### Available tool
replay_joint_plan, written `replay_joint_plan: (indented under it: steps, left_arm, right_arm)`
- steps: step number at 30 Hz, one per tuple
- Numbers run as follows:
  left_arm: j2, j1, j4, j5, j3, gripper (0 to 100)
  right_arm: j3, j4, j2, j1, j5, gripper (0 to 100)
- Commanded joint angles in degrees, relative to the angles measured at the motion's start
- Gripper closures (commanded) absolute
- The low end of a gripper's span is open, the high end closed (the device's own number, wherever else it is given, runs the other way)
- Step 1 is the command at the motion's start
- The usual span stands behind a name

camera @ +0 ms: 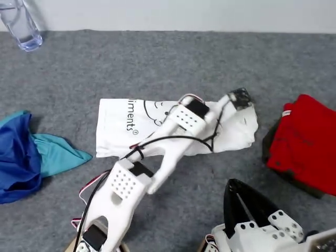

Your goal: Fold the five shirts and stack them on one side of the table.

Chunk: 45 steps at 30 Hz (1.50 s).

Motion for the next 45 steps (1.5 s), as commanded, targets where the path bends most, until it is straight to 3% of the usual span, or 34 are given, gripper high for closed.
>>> replay_joint_plan:
  steps: [1, 7, 11, 17, 21, 26, 36, 41, 45]
  left_arm:
    - [-0.7, -0.44, 0.97, -0.44, -2.15, 99]
    - [-0.7, 3.78, 8.44, -0.09, -9.01, 99]
    - [-0.7, 3.69, 13.71, 4.13, -20.18, 99]
    - [-0.26, -2.37, 26.29, 6.68, -38.11, 99]
    - [-1.85, -10.46, 26.73, 12.31, -39.16, 99]
    - [-10.02, -18.29, 26.73, 12.92, -28.18, 99]
    - [-46.33, -23.12, 26.55, 12.57, 2.86, 99]
    - [-56.0, -34.2, 20.92, 7.91, 21.05, 98]
    - [-56.79, -42.55, 13.8, 2.37, 33.8, 88]
  right_arm:
    - [-0.18, 0.22, 0.31, -0.57, 0.53, 99.0]
    - [-0.09, 0.31, 0.31, -0.57, 0.53, 99.0]
    - [-0.09, 0.31, 0.31, -0.57, 0.53, 99.0]
    - [-0.09, 0.4, 0.31, -0.57, 0.62, 98.7]
    - [0.09, 2.51, 0.31, -0.57, 0.62, 98.7]
    - [0.09, 5.58, 0.31, -0.57, 0.62, 98.7]
    - [3.16, 4.97, 0.48, -0.4, 0.62, 98.7]
    - [3.52, 3.47, 0.48, -0.22, 4.04, 98.9]
    - [3.6, 3.91, 0.84, -0.22, 3.78, 98.7]
